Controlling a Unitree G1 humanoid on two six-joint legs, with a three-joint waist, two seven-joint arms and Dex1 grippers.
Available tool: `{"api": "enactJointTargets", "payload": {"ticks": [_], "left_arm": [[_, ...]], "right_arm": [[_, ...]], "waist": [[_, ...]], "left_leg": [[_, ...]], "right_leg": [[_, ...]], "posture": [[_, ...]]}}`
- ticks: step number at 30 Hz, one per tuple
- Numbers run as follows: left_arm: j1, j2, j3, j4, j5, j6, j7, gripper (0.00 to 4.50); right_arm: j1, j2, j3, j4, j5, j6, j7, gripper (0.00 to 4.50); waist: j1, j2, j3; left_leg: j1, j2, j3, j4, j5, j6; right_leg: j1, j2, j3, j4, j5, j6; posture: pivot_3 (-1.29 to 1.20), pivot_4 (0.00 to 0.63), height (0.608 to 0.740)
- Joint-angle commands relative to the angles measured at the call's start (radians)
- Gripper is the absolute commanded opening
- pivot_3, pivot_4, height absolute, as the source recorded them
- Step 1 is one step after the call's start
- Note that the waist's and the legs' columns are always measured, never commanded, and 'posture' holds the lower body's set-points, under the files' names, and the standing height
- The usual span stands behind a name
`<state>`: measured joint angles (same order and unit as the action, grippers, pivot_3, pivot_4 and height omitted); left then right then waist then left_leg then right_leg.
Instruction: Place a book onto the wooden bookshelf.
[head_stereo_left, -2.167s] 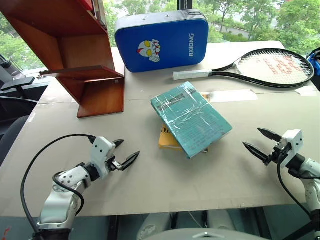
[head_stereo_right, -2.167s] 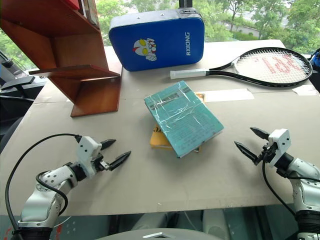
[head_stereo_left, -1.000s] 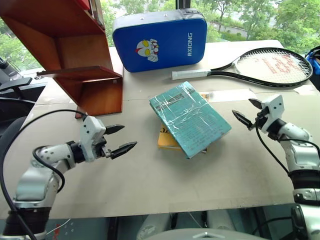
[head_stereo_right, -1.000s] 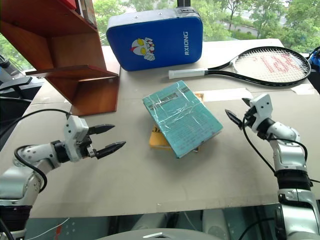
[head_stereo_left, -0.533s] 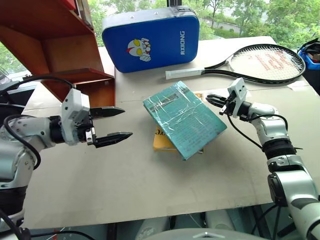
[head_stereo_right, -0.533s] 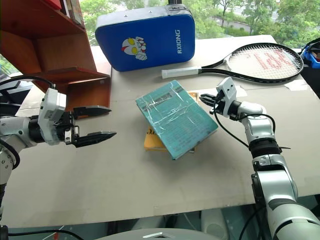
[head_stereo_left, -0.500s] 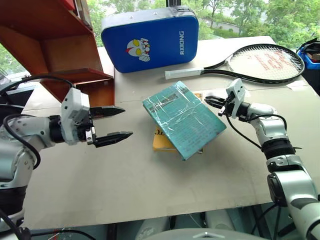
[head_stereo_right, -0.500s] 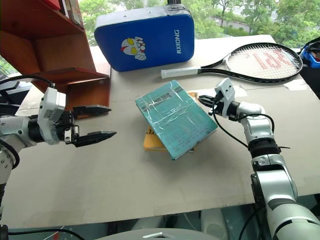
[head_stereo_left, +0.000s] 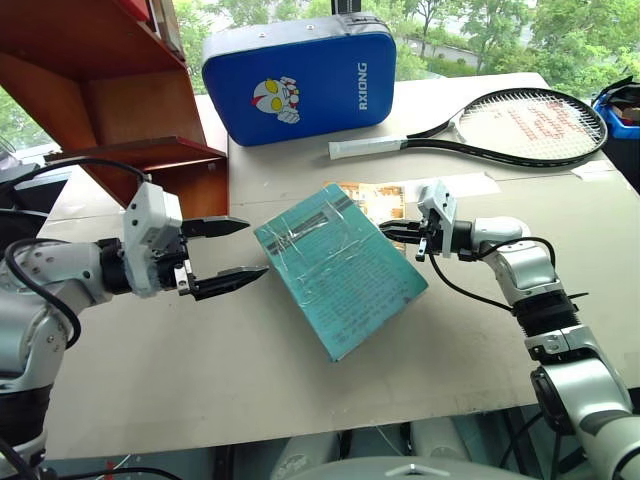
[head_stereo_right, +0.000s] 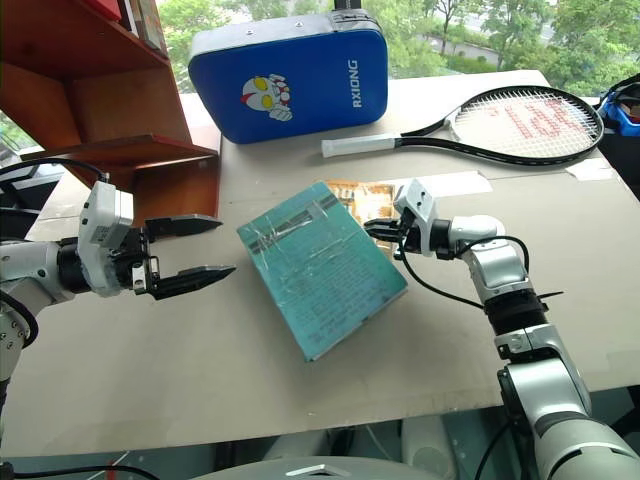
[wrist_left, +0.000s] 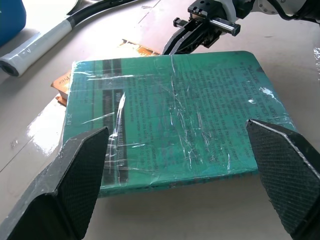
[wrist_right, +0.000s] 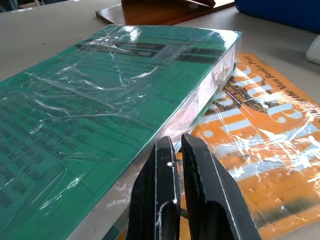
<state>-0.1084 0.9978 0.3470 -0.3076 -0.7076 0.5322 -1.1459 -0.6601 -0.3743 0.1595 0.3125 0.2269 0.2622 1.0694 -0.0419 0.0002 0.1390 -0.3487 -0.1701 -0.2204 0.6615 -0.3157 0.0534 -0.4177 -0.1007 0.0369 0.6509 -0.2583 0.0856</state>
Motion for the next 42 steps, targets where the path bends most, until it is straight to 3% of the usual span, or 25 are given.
{"api": "enactJointTargets", "payload": {"ticks": [1, 6, 11, 15, 18, 22, 25, 29, 38, 42], "left_arm": [[0.004, 0.004, 0.032, -0.031, -0.008, 0.002, 0.007, 4.50], [0.064, -0.034, 0.043, -0.085, -0.064, 0.073, 0.065, 4.50], [0.181, -0.189, 0.078, -0.206, -0.271, 0.226, 0.254, 4.50], [0.315, -0.357, 0.074, -0.304, -0.440, 0.289, 0.481, 4.50], [0.406, -0.485, 0.067, -0.318, -0.535, 0.286, 0.656, 4.50], [0.471, -0.581, 0.047, -0.276, -0.702, 0.298, 0.853, 4.50], [0.505, -0.597, 0.017, -0.254, -0.839, 0.314, 0.936, 4.50], [0.514, -0.541, -0.045, -0.236, -0.984, 0.363, 0.966, 4.50], [0.277, -0.561, -0.232, 0.018, -1.145, 0.398, 1.130, 4.50], [0.259, -0.539, -0.275, 0.050, -1.177, 0.444, 1.119, 2.73]], "right_arm": [[0.003, 0.006, -0.008, -0.053, 0.014, 0.005, -0.009, 0.11], [-0.009, -0.015, -0.074, -0.020, 0.012, -0.043, -0.070, 0.11], [0.055, -0.075, -0.164, -0.125, 0.099, -0.049, -0.033, 0.11], [0.167, -0.162, -0.230, -0.299, 0.217, 0.063, 0.020, 1.30], [0.285, -0.236, -0.289, -0.464, 0.334, 0.161, 0.052, 2.62], [0.425, -0.316, -0.344, -0.635, 0.447, 0.257, 0.060, 4.47], [0.511, -0.359, -0.380, -0.728, 0.503, 0.300, 0.055, 4.47], [0.558, -0.377, -0.403, -0.789, 0.526, 0.302, 0.026, 4.47], [0.604, -0.402, -0.425, -0.877, 0.629, 0.361, -0.019, 4.47], [0.613, -0.407, -0.432, -0.887, 0.641, 0.362, -0.037, 4.50]], "waist": [[-0.001, 0.000, 0.000], [-0.001, 0.000, 0.000], [0.002, 0.000, 0.000], [0.005, 0.000, 0.000], [0.011, 0.000, 0.000], [0.038, -0.001, -0.001], [0.059, -0.001, -0.001], [0.074, -0.002, 0.000], [0.084, -0.003, -0.001], [0.083, -0.003, -0.001]], "left_leg": [[0.000, 0.000, 0.000, 0.000, 0.000, 0.000], [0.000, 0.000, 0.000, 0.000, 0.000, 0.000], [0.000, 0.000, 0.000, 0.001, 0.000, 0.000], [0.000, 0.000, 0.001, 0.003, 0.000, 0.000], [0.000, 0.000, 0.002, 0.004, 0.000, 0.000], [0.001, 0.000, 0.004, 0.005, -0.001, 0.000], [0.003, 0.001, 0.006, 0.006, -0.001, 0.000], [0.003, 0.001, 0.008, 0.007, -0.001, 0.000], [0.003, 0.001, 0.009, 0.007, -0.001, 0.001], [0.003, 0.001, 0.010, 0.006, -0.001, 0.001]], "right_leg": [[0.000, 0.000, 0.000, 0.000, 0.000, 0.000], [0.000, 0.000, 0.000, 0.000, 0.000, 0.000], [0.000, 0.000, 0.000, 0.000, 0.000, 0.000], [0.001, 0.000, 0.001, 0.001, 0.000, 0.000], [0.001, -0.001, 0.004, 0.002, 0.000, 0.000], [0.001, 0.000, 0.006, 0.006, 0.000, 0.000], [0.003, 0.000, 0.006, 0.007, 0.001, -0.001], [0.003, 0.000, 0.007, 0.007, 0.001, 0.000], [0.003, 0.000, 0.006, 0.006, 0.001, 0.000], [0.002, 0.000, 0.007, 0.006, 0.001, 0.000]], "posture": [[0.00, 0.150, 0.740], [0.00, 0.150, 0.740], [0.00, 0.150, 0.740], [0.00, 0.150, 0.740], [0.00, 0.150, 0.740], [0.00, 0.150, 0.740], [0.00, 0.150, 0.740], [0.00, 0.150, 0.740], [0.00, 0.150, 0.740], [0.00, 0.150, 0.740]]}}
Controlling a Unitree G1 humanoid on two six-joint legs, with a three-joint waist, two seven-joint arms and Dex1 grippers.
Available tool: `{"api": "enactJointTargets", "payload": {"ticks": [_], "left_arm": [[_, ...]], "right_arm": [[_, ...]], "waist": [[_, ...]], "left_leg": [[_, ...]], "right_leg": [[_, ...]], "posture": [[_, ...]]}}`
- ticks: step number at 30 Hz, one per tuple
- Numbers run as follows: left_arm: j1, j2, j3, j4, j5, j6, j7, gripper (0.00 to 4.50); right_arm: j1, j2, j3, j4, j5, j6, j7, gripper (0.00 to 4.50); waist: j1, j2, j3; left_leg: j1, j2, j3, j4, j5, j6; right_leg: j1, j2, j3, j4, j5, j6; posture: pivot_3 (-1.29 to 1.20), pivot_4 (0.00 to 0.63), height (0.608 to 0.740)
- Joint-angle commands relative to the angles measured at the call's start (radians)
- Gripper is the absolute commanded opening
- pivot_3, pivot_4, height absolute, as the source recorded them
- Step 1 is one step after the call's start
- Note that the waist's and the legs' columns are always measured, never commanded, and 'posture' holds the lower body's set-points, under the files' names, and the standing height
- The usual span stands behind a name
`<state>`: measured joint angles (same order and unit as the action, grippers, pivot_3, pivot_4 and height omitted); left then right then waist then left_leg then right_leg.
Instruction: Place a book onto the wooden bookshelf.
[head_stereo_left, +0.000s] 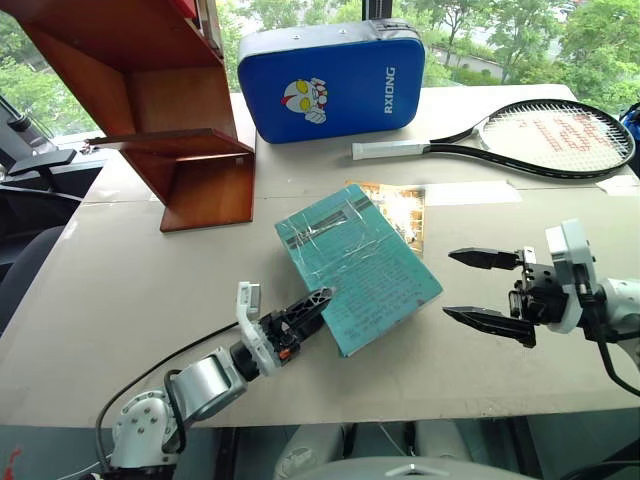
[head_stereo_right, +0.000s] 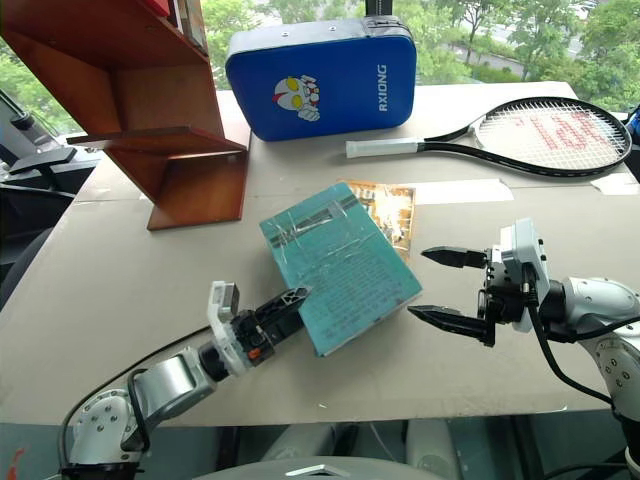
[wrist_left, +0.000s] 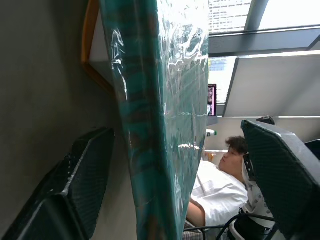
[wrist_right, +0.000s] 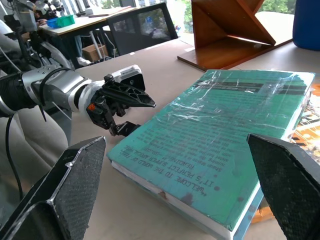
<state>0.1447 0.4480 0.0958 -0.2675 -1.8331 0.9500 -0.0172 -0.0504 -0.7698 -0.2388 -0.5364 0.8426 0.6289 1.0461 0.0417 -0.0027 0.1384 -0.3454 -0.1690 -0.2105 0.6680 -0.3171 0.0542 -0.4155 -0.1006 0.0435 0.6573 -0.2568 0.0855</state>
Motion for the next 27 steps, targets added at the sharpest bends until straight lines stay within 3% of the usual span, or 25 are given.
{"api": "enactJointTargets", "payload": {"ticks": [1, 6, 11, 15, 18, 21, 27], "left_arm": [[0.005, 0.012, -0.024, 0.017, -0.058, 0.029, -0.012, 2.29], [-0.005, 0.010, -0.017, 0.041, -0.066, 0.021, -0.019, 0.03], [-0.020, 0.014, 0.032, -0.036, -0.020, -0.014, -0.085, 0.03], [-0.088, 0.114, 0.060, -0.223, 0.201, -0.033, -0.220, 0.03], [-0.254, 0.220, 0.076, -0.315, 0.428, -0.116, -0.305, 0.03], [-0.472, 0.386, 0.054, -0.336, 0.716, -0.189, -0.360, 0.03], [-0.785, 0.692, -0.117, -0.248, 1.320, -0.463, -0.562, 0.03]], "right_arm": [[0.004, -0.010, -0.035, -0.040, 0.025, -0.008, -0.020, 4.50], [0.001, -0.007, -0.040, -0.042, 0.034, -0.012, -0.041, 4.50], [-0.008, -0.011, -0.042, -0.031, 0.043, -0.011, -0.056, 4.50], [-0.031, -0.006, -0.080, 0.035, 0.069, -0.002, -0.075, 4.50], [-0.100, -0.006, -0.115, 0.088, 0.132, 0.015, -0.088, 4.50], [-0.174, 0.004, -0.140, 0.127, 0.206, 0.042, -0.116, 4.50], [-0.297, 0.054, -0.166, 0.169, 0.381, 0.099, -0.207, 4.50]], "waist": [[0.000, 0.000, 0.000], [0.001, 0.000, 0.000], [0.001, 0.000, 0.000], [0.001, -0.003, 0.002], [0.003, -0.004, 0.003], [0.002, -0.008, 0.006], [-0.010, -0.010, 0.007]], "left_leg": [[0.000, 0.000, 0.000, 0.000, 0.000, 0.000], [0.000, 0.000, 0.000, 0.000, 0.000, 0.000], [0.000, 0.000, 0.000, 0.000, 0.000, 0.000], [-0.001, 0.000, 0.000, 0.000, 0.000, 0.000], [-0.001, 0.000, 0.001, 0.000, 0.000, 0.000], [-0.002, 0.001, 0.001, 0.000, 0.000, 0.000], [-0.002, 0.004, 0.006, -0.009, 0.000, 0.000]], "right_leg": [[0.000, 0.000, 0.000, 0.000, 0.000, 0.000], [0.000, 0.000, 0.000, 0.000, 0.000, 0.000], [0.000, 0.000, 0.000, 0.000, 0.000, 0.000], [-0.001, 0.000, 0.000, 0.000, 0.000, 0.000], [0.000, 0.000, 0.000, 0.000, 0.000, 0.000], [-0.001, 0.000, -0.001, 0.000, 0.001, -0.001], [-0.001, 0.001, 0.000, -0.013, 0.001, -0.001]], "posture": [[0.00, 0.150, 0.740], [0.00, 0.150, 0.740], [0.00, 0.150, 0.740], [0.00, 0.150, 0.740], [0.00, 0.150, 0.740], [0.00, 0.150, 0.740], [0.00, 0.150, 0.740]]}}
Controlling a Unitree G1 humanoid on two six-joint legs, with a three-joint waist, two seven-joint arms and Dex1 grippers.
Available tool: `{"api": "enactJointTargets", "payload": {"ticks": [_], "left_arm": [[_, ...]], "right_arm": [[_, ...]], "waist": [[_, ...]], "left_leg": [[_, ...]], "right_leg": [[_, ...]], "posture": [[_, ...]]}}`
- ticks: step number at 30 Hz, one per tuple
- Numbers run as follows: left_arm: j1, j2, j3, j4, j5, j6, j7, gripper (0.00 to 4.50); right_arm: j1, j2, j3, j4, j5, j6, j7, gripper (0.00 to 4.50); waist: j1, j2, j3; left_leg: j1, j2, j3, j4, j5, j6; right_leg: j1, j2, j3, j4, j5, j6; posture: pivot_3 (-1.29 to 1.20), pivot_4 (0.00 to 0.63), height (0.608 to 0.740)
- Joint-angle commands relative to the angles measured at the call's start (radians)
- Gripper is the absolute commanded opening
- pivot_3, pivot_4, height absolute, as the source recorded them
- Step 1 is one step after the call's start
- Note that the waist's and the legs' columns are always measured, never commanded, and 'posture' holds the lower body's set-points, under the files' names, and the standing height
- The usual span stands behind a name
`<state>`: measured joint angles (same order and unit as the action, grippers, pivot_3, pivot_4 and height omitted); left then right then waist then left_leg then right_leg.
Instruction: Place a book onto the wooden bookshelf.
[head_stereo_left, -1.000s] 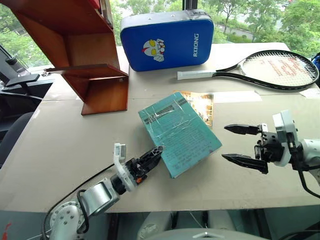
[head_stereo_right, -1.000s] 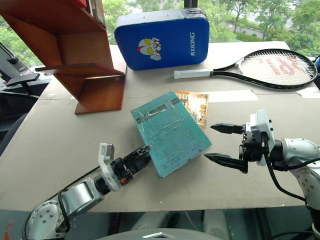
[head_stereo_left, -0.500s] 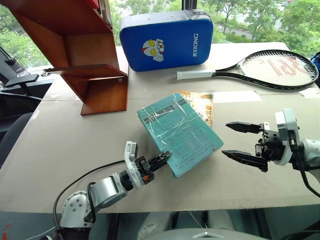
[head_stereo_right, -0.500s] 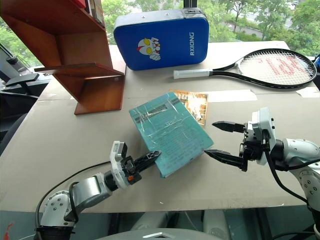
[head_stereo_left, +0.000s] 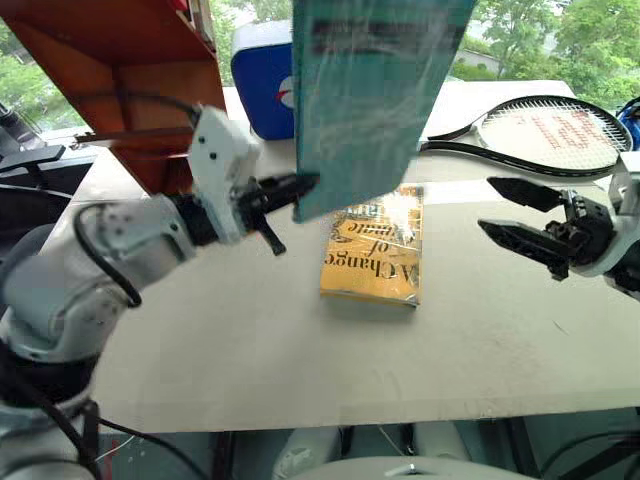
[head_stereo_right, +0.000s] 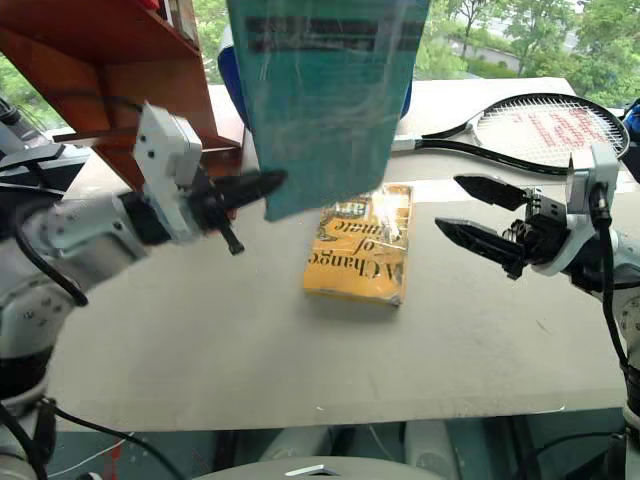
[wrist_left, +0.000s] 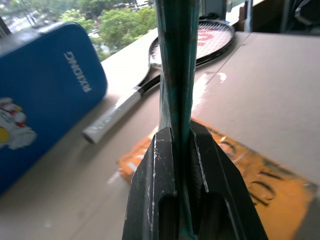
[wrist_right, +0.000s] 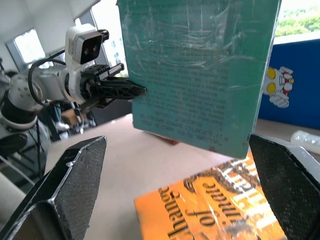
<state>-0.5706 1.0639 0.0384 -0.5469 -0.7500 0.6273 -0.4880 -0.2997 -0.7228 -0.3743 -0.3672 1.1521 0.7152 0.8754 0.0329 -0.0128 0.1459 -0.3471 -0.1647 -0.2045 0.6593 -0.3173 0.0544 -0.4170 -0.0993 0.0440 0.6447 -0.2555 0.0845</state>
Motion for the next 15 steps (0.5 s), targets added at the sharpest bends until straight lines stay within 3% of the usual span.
{"api": "enactJointTargets", "payload": {"ticks": [1, 4, 8, 15], "left_arm": [[-0.102, 0.108, -0.085, 0.057, 0.320, -0.188, -0.118, 0.03], [-0.166, 0.163, -0.112, 0.145, 0.510, -0.289, -0.145, 0.03], [-0.134, 0.291, -0.110, 0.274, 0.793, -0.443, -0.138, 0.03], [0.020, 0.311, 0.007, 0.365, 0.945, -0.472, -0.107, 0.03]], "right_arm": [[-0.065, 0.010, -0.029, 0.007, 0.082, 0.016, -0.045, 4.50], [-0.115, 0.019, -0.023, 0.033, 0.096, 0.020, -0.069, 4.50], [-0.161, 0.029, -0.014, 0.063, 0.094, 0.019, -0.084, 4.50], [-0.180, 0.044, -0.001, 0.101, 0.034, -0.011, -0.086, 4.50]], "waist": [[-0.005, 0.000, 0.000], [-0.016, 0.000, 0.001], [-0.034, -0.002, 0.002], [-0.043, -0.002, 0.003]], "left_leg": [[0.000, 0.000, 0.000, -0.001, 0.000, 0.000], [-0.001, 0.001, 0.001, -0.005, 0.000, 0.000], [-0.002, 0.001, 0.002, -0.005, 0.000, 0.000], [-0.002, 0.001, 0.002, -0.005, 0.000, 0.001]], "right_leg": [[0.000, 0.000, -0.001, -0.002, 0.000, 0.000], [-0.001, -0.003, -0.008, -0.004, 0.000, 0.000], [-0.004, -0.006, -0.018, -0.004, 0.000, 0.000], [-0.006, -0.007, -0.019, -0.001, 0.000, 0.000]], "posture": [[0.00, 0.150, 0.740], [0.00, 0.150, 0.740], [0.00, 0.150, 0.740], [0.00, 0.150, 0.740]]}}
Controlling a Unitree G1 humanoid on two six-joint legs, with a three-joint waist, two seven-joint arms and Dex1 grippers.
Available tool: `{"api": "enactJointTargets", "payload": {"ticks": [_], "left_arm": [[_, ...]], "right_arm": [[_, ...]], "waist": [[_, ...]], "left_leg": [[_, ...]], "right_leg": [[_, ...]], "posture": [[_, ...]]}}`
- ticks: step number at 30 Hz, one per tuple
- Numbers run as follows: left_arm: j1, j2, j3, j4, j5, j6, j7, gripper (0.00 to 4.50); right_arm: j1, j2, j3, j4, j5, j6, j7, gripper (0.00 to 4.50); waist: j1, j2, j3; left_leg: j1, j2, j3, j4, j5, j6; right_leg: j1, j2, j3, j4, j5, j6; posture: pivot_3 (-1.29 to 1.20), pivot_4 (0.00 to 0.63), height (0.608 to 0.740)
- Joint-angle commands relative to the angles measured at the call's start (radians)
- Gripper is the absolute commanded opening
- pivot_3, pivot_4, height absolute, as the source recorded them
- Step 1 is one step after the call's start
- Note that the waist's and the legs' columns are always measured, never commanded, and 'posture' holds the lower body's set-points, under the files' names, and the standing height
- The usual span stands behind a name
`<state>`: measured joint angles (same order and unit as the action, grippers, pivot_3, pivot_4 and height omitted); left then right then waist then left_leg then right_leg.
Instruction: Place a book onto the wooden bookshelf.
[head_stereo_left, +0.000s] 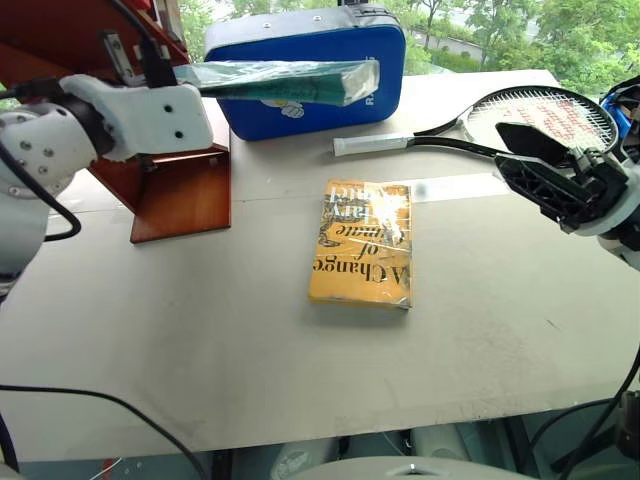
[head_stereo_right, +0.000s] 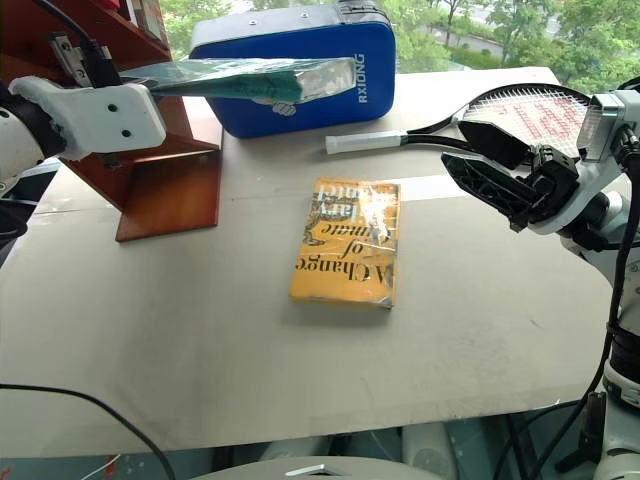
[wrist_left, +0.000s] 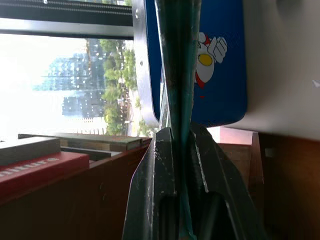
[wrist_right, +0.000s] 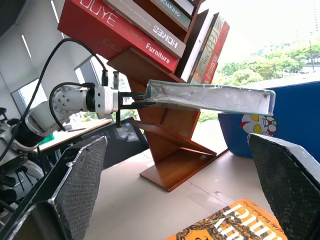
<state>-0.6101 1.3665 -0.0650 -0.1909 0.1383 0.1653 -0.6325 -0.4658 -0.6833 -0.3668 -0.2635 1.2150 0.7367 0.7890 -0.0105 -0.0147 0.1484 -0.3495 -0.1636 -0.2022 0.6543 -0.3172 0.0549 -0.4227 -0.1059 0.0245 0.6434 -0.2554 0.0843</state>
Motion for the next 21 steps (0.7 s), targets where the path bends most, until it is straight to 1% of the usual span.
{"api": "enactJointTargets", "payload": {"ticks": [1, 8, 12, 15, 21], "left_arm": [[0.102, 0.005, 0.138, 0.013, 0.073, -0.003, 0.042, 0.03], [0.339, -0.007, 0.362, -0.009, 0.169, 0.118, 0.005, 0.03], [0.463, -0.007, 0.492, -0.009, 0.227, 0.131, -0.048, 0.03], [0.510, -0.020, 0.533, -0.013, 0.239, 0.132, -0.074, 0.03], [0.545, -0.057, 0.578, -0.023, 0.239, 0.152, -0.103, 0.03]], "right_arm": [[-0.012, 0.006, -0.006, 0.002, -0.048, -0.043, 0.003, 4.50], [-0.023, 0.020, 0.009, 0.016, -0.090, -0.051, 0.022, 4.50], [-0.036, 0.026, 0.016, 0.028, -0.102, -0.055, 0.029, 4.50], [-0.051, 0.035, 0.025, 0.038, -0.120, -0.067, 0.034, 4.50], [-0.075, 0.046, 0.031, 0.059, -0.152, -0.082, 0.034, 4.50]], "waist": [[0.000, 0.000, 0.000], [-0.005, 0.001, 0.000], [-0.001, 0.001, 0.000], [-0.003, 0.001, 0.000], [-0.013, 0.001, 0.000]], "left_leg": [[0.000, 0.000, 0.000, 0.000, 0.000, 0.000], [0.000, 0.000, 0.001, 0.000, 0.000, 0.000], [0.000, 0.000, 0.001, 0.001, 0.000, 0.000], [0.000, 0.000, 0.000, 0.001, 0.000, 0.000], [0.000, 0.001, 0.002, 0.001, 0.000, 0.000]], "right_leg": [[0.000, 0.000, 0.000, 0.000, 0.000, 0.000], [-0.002, 0.001, 0.001, 0.005, 0.001, -0.001], [-0.002, 0.001, 0.000, 0.005, 0.001, -0.002], [-0.002, 0.000, 0.000, 0.005, 0.001, -0.002], [-0.003, 0.001, 0.001, 0.005, 0.001, -0.002]], "posture": [[0.00, 0.150, 0.740], [0.00, 0.150, 0.740], [0.00, 0.150, 0.740], [0.00, 0.150, 0.740], [0.00, 0.150, 0.740]]}}
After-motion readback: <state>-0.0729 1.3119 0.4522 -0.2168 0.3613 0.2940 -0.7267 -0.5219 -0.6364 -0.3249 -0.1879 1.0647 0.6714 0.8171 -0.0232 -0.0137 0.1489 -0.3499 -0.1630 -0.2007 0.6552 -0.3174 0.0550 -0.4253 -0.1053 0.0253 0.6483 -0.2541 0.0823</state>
